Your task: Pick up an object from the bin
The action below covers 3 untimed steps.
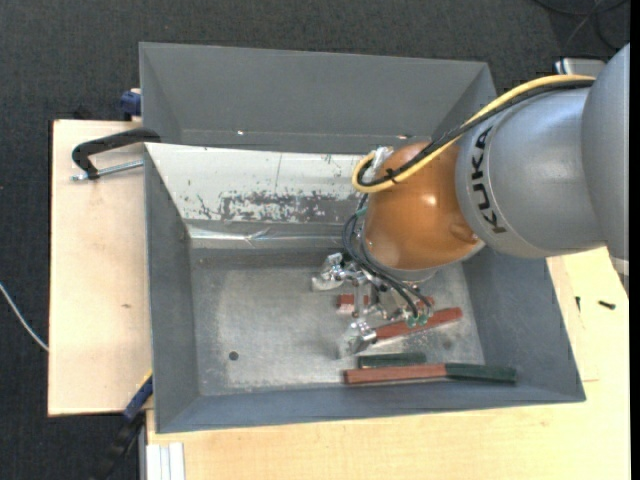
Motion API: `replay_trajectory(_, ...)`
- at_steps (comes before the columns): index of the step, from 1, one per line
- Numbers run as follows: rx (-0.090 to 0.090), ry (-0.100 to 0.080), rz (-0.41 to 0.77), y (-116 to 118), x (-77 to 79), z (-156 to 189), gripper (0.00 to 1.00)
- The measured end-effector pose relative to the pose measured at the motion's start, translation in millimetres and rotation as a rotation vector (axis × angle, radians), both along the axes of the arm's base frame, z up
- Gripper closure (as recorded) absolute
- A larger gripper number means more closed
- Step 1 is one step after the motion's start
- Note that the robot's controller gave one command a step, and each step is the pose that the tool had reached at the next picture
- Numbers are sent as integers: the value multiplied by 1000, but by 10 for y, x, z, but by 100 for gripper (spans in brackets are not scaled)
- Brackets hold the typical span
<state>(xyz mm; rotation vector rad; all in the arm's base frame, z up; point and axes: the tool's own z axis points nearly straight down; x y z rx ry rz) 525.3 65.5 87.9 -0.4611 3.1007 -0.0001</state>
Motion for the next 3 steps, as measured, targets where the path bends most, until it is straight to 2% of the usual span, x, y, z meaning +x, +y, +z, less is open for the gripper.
replay_trajectory(1, 0, 5, 168, -176, -178, 268, 0)
replay_trajectory(2, 12, 34, -51, -714, 173, -32, 100)
replay_trajectory(3, 12, 34, -51, -715, 173, -32, 100)
